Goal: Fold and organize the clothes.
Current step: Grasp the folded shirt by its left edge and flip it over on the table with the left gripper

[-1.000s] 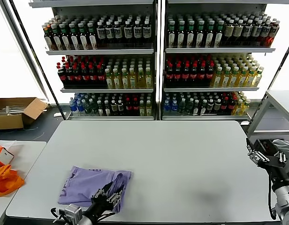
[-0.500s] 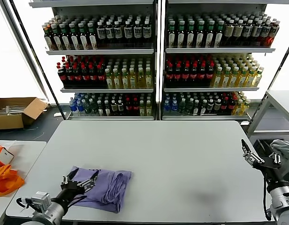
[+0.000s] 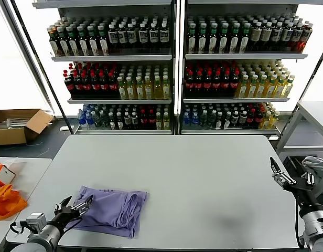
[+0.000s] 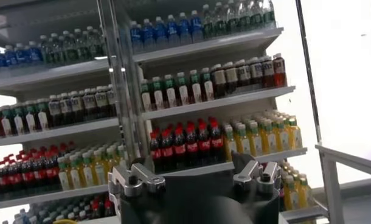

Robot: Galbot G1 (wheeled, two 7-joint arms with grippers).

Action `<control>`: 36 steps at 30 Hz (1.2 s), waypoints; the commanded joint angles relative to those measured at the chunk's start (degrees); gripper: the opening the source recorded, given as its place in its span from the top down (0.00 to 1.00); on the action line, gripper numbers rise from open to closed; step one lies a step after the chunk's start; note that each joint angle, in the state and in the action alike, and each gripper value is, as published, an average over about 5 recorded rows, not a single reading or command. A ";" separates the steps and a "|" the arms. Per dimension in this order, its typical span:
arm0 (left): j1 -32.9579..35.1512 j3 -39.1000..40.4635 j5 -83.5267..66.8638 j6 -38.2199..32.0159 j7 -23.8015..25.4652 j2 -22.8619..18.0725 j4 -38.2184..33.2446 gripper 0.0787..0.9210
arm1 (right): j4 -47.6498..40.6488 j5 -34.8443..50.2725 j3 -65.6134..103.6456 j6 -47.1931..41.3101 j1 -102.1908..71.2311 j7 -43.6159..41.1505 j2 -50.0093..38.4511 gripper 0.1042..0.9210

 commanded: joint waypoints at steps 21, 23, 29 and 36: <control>-0.08 -3.92 -0.52 -7.13 6.09 -4.04 4.92 0.80 | 0.88 0.33 1.20 0.48 -1.40 -0.32 0.69 0.12; 0.67 -7.94 -1.17 -7.72 6.28 -2.76 5.30 0.86 | 0.79 0.46 1.25 0.47 -1.16 -0.30 0.43 0.12; 4.06 -21.22 -3.19 -9.23 8.16 4.35 8.05 0.90 | 0.10 0.54 0.38 0.54 -0.17 -0.29 0.32 0.12; 6.06 -31.69 -1.19 -9.46 10.92 12.84 11.89 0.90 | -0.53 0.44 -1.39 0.79 0.99 -0.32 0.31 0.12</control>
